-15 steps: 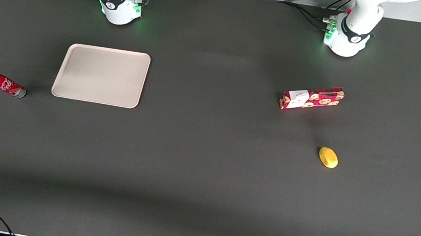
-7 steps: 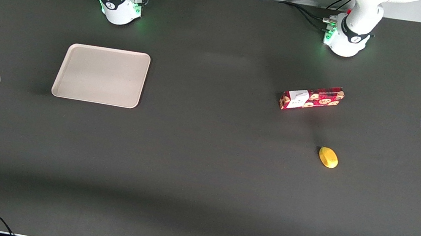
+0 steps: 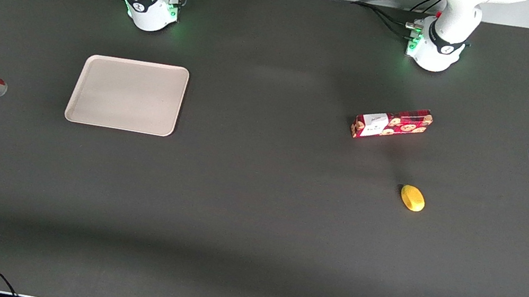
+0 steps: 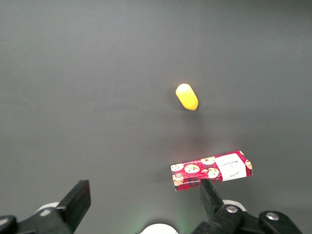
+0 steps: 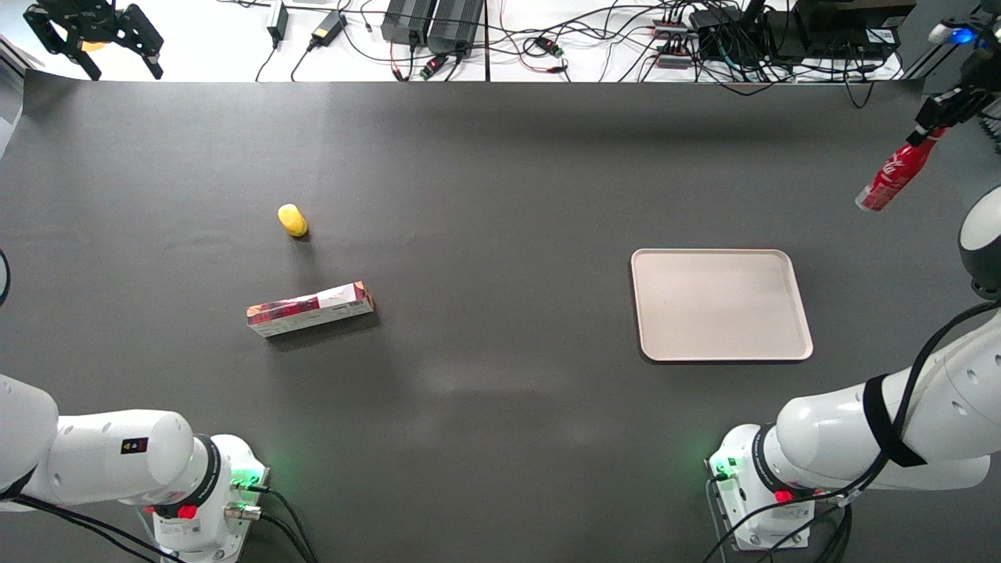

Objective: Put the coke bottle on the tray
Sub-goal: 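Lift the bottle and carry it with the right gripper over the white tray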

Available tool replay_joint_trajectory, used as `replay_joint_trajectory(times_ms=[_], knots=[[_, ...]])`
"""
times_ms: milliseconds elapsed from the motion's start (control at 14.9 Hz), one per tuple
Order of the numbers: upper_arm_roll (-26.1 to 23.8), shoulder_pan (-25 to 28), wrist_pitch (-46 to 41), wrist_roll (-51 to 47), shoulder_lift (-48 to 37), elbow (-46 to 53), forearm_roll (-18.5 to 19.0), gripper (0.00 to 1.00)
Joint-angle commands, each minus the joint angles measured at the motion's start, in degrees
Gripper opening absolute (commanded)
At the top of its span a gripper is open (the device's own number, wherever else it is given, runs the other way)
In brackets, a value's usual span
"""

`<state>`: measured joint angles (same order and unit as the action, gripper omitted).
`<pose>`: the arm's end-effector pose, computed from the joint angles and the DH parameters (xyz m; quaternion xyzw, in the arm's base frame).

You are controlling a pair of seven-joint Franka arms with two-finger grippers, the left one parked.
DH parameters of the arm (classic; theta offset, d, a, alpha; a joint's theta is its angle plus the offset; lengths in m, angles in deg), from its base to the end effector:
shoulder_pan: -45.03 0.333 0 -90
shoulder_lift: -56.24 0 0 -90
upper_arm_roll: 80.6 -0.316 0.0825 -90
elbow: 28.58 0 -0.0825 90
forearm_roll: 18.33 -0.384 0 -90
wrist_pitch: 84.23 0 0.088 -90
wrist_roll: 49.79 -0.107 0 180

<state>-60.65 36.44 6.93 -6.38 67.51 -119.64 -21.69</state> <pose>0.5365 -0.2671 0.5096 -0.9878 -0.1256 0.0765 0.0501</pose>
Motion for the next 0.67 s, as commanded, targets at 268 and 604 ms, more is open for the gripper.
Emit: replay_joint_trajectory(times_ms=[268,604], knots=[[-11.6,-0.3,13.0,-22.9,-15.7,-26.9,1.3,0.0],[-12.6,-0.7,27.7,-24.9,-18.7,-40.8,1.3,0.0]])
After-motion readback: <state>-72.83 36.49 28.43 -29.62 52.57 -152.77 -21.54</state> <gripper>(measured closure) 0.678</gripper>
